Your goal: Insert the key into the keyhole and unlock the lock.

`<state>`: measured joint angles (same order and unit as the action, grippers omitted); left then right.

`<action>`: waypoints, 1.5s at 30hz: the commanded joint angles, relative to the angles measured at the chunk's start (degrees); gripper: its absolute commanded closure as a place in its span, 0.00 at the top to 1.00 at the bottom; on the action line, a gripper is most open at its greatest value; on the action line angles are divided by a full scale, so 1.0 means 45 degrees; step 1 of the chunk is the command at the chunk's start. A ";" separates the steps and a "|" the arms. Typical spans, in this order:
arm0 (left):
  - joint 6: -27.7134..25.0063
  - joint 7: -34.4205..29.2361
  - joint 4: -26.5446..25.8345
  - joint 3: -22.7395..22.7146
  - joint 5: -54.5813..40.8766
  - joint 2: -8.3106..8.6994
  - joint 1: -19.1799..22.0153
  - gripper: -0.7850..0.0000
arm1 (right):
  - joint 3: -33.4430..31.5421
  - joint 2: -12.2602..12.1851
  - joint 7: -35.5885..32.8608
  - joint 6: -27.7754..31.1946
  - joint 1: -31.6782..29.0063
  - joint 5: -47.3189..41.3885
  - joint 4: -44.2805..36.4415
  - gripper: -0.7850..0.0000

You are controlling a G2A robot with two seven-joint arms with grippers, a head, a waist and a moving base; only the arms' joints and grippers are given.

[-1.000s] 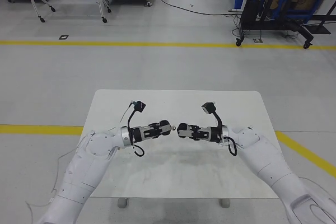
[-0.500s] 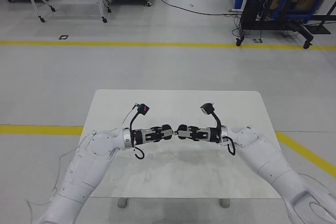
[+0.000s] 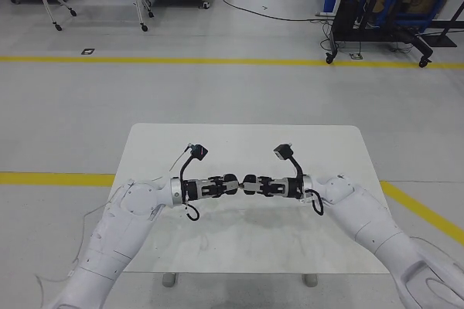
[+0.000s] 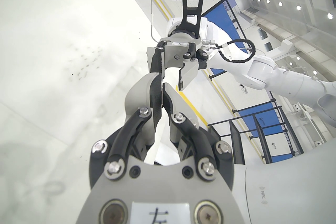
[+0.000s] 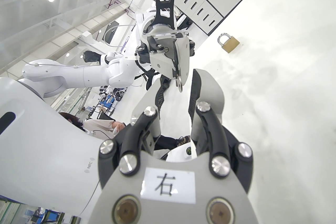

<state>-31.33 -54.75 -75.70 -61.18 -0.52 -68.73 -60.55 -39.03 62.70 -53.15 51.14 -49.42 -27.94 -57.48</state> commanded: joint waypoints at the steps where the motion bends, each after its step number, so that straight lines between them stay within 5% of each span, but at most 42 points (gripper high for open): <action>1: 0.0011 -0.0001 -0.0008 0.0034 0.0031 0.0015 -0.0006 0.00 | 0.0102 -0.0008 -0.0014 -0.0015 0.0032 -0.0114 0.0048 0.26; 11: 0.0000 0.0185 -0.0078 0.0132 0.0173 0.0078 -0.0003 0.00 | 0.0615 0.0007 0.0007 0.0006 0.0250 -0.0352 0.0102 0.18; 14: -0.0002 0.0247 -0.0091 0.0162 0.0213 0.0095 -0.0004 0.00 | 0.0739 0.0018 0.0030 0.0029 0.0325 -0.0378 0.0174 0.00; 21: 0.0019 0.0288 -0.0077 0.0231 0.0255 0.0135 0.0034 0.00 | 0.0985 0.0029 0.0162 0.0161 0.0464 -0.0396 0.0237 0.00; 22: 0.0012 0.0307 -0.0072 0.0237 0.0277 0.0141 0.0042 0.18 | 0.1021 0.0028 0.0183 0.0182 0.0478 -0.0400 0.0227 0.00; 23: 0.0007 0.0344 -0.0062 0.0237 0.0284 0.0146 0.0047 0.64 | 0.1054 0.0023 0.0201 0.0200 0.0491 -0.0408 0.0239 0.00; 24: 0.0001 0.0365 -0.0052 0.0234 0.0281 0.0153 0.0054 1.00 | 0.1082 0.0019 0.0230 0.0229 0.0506 -0.0421 0.0243 0.00; 38: -0.0196 0.3551 -0.0233 -0.2186 0.0970 0.0591 -0.0414 1.00 | 0.0498 -0.0672 0.1526 0.1524 0.0276 -0.0497 0.0484 0.00; 45: -0.0196 0.3551 -0.0233 -0.2186 0.0970 0.0591 -0.0414 1.00 | 0.0203 -0.0796 0.1526 0.1524 0.0146 -0.0558 0.0387 0.00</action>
<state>-32.20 -38.80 -76.74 -71.00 3.84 -66.07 -62.41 -38.12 59.12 -46.29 58.00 -48.77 -30.46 -55.75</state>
